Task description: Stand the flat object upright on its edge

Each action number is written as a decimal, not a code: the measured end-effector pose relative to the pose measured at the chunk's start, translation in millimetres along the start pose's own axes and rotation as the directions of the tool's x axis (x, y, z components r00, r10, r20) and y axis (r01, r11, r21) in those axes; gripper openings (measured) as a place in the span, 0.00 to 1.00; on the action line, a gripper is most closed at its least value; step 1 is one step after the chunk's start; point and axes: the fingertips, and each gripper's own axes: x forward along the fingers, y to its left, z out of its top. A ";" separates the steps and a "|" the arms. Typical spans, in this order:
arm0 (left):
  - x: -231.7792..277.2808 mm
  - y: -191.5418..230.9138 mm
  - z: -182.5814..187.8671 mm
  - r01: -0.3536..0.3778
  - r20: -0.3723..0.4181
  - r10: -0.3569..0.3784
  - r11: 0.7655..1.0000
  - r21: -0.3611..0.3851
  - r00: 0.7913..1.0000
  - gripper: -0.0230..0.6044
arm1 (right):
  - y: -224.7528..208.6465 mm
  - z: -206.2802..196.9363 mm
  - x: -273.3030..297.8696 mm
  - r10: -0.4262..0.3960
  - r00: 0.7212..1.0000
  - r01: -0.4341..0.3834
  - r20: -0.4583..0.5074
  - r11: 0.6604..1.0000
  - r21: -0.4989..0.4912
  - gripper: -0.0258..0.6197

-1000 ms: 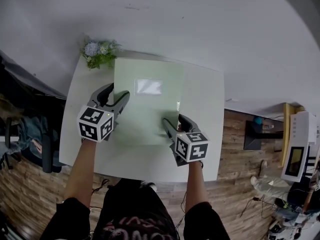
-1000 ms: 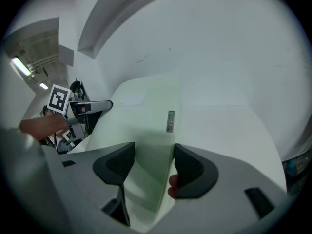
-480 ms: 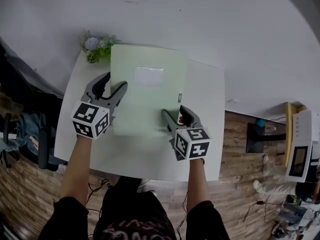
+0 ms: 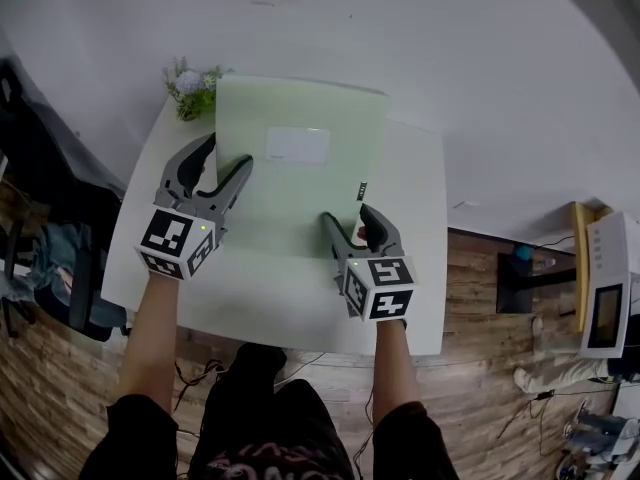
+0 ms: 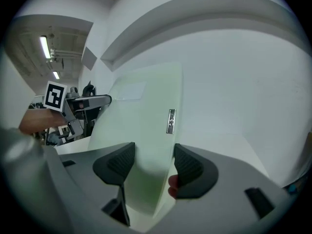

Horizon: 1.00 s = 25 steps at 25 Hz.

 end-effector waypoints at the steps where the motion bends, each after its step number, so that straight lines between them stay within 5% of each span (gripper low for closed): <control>1: -5.0 -3.4 2.7 -0.004 0.007 0.004 1.000 0.013 1.000 0.46 | 1.5 -0.8 -3.6 -0.002 1.000 0.002 0.009 1.000 -0.010 0.45; 25: -87.2 -60.3 14.5 -0.071 0.062 0.064 0.992 0.107 0.996 0.46 | 26.8 -26.1 -65.6 -0.012 0.995 0.021 0.095 0.996 -0.087 0.43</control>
